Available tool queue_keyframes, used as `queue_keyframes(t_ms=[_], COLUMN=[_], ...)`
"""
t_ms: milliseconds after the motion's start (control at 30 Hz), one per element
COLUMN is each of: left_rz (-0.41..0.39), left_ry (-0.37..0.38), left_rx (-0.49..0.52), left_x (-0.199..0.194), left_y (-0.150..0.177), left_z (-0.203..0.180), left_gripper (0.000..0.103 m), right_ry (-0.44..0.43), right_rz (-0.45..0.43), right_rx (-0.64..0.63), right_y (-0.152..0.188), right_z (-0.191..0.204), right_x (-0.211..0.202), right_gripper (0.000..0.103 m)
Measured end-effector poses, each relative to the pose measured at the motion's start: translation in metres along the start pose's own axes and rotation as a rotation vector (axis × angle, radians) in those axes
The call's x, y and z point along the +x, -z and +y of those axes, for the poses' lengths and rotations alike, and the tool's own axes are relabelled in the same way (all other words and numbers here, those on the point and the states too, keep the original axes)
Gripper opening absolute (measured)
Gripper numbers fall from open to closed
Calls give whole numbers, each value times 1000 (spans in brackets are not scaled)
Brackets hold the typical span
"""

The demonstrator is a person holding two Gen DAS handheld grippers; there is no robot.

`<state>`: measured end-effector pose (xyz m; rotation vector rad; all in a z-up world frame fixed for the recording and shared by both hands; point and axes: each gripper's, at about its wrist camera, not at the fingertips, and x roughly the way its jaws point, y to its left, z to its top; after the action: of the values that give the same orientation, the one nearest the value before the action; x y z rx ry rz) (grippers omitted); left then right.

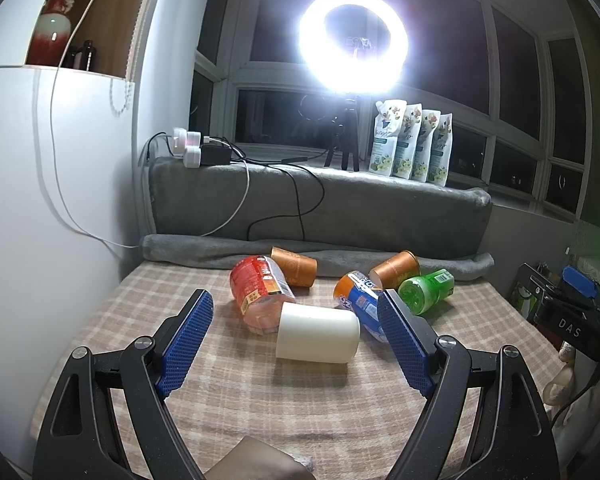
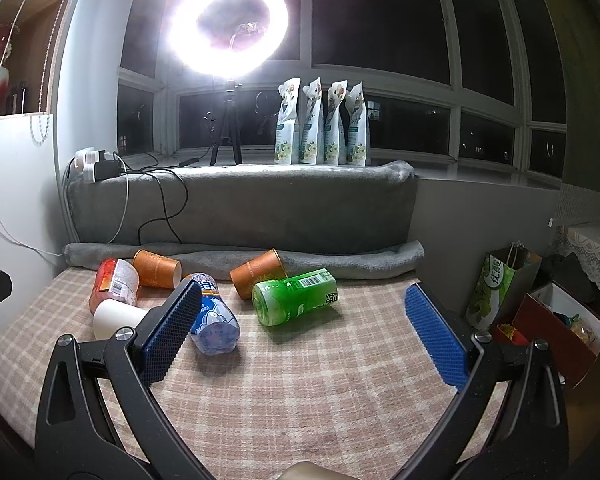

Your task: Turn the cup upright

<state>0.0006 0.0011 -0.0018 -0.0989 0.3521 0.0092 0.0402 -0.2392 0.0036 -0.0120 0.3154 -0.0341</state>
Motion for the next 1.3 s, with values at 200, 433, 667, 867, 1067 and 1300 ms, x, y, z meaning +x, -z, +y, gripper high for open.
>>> queue_keyframes(t_ms=[200,433,667,867,1067,1300], left_rz=[0,1,1,2,3,4], left_ry=[-1,-1,-1,-1,-1,-2], left_rx=[-1,-1,-2,-2,-3,-3], left_x=[0,0,0,0,0,0], left_y=[0,0,0,0,1,0], left_z=[0,0,0,0,-1,0], left_gripper=[84,84,84,84,84,84], right_ry=[-2,0,0,0,0,-5], right_rz=[0,0,-1,0,1,10], right_rx=[-1,0,0,1,1,5], right_y=[1,1,1,2,2,3], right_z=[0,0,0,0,0,0], right_x=[0,1,1,1,2,3], right_gripper=[103,103,103,103,103,103])
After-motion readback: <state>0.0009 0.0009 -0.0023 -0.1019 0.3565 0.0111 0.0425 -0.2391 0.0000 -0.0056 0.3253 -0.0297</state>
